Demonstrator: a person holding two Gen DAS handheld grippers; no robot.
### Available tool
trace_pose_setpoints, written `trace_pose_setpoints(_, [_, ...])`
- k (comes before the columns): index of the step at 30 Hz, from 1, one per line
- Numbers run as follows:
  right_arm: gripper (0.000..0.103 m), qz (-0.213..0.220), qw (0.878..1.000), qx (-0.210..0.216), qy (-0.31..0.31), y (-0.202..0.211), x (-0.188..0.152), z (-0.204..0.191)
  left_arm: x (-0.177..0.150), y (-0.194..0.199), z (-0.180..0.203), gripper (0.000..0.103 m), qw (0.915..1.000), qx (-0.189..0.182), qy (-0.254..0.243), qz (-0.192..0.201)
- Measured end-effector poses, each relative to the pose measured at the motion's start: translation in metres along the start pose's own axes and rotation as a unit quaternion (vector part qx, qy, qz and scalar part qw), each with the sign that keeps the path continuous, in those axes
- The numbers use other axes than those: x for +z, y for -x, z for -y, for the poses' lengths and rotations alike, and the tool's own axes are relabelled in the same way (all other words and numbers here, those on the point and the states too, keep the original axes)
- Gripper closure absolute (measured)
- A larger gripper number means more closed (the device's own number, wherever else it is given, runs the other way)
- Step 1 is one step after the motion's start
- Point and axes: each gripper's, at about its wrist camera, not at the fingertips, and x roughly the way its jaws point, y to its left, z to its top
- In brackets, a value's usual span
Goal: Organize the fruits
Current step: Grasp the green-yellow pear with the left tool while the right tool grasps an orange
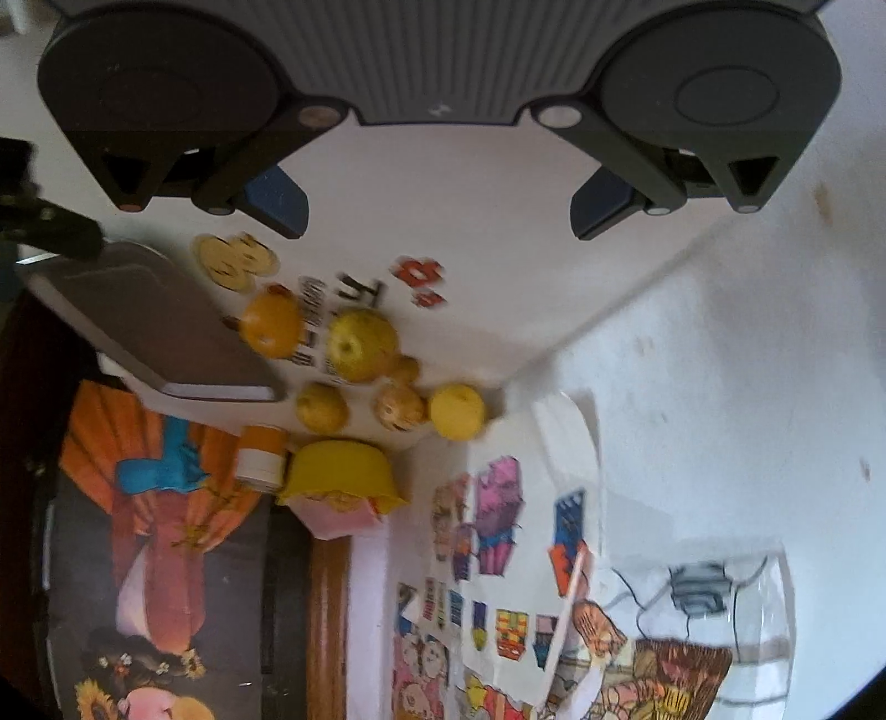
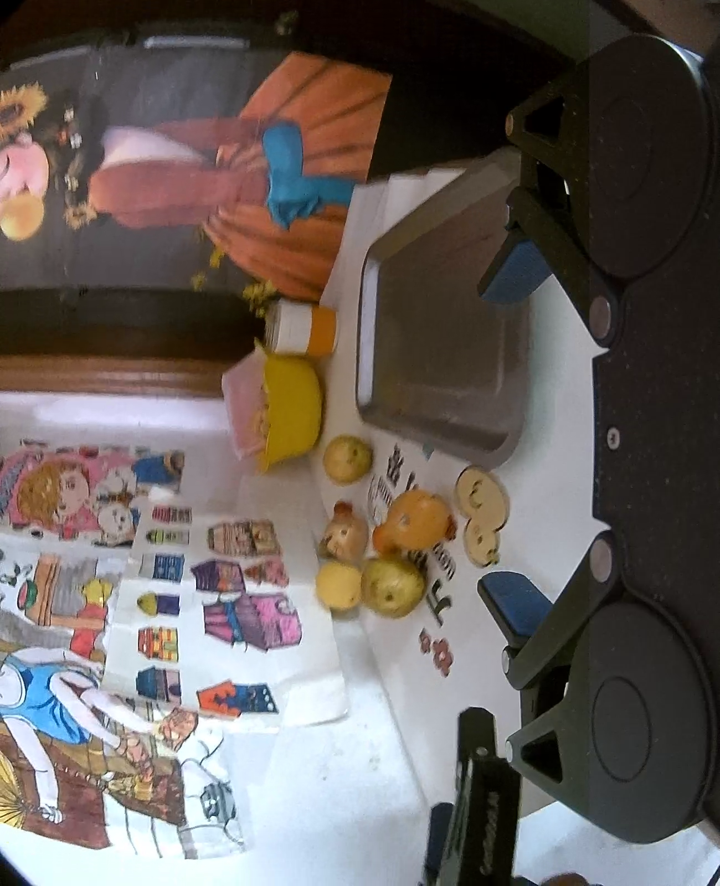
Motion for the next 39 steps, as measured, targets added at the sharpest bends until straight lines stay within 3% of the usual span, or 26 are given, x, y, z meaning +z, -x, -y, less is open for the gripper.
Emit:
trace_pose_setpoints(5, [0.001, -0.012, 0.998, 0.035, 0.049, -0.025, 0.023, -0.003, 0.020, -0.019, -0.007, 0.000, 0.9997, -0.018, -0.003, -0.017])
trace_pose_setpoints(13, [0.001, -0.096, 0.987, 0.112, 0.059, -0.085, 0.059, -0.002, 0.058, -0.058, -0.011, 0.000, 0.9977, -0.050, 0.019, -0.042])
trace_pose_setpoints(25, [0.001, -0.111, 0.976, 0.160, 0.102, -0.133, 0.060, -0.008, 0.075, -0.110, 0.002, 0.001, 0.9939, -0.069, 0.043, -0.075])
trace_pose_setpoints(31, [0.011, -0.115, 0.972, 0.170, 0.117, -0.148, 0.055, -0.008, 0.077, -0.128, 0.013, 0.002, 0.9920, -0.078, 0.038, -0.092])
trace_pose_setpoints(39, [0.026, -0.115, 0.968, 0.175, 0.142, -0.156, 0.051, -0.013, 0.075, -0.143, 0.018, 0.019, 0.9878, -0.093, 0.050, -0.115])
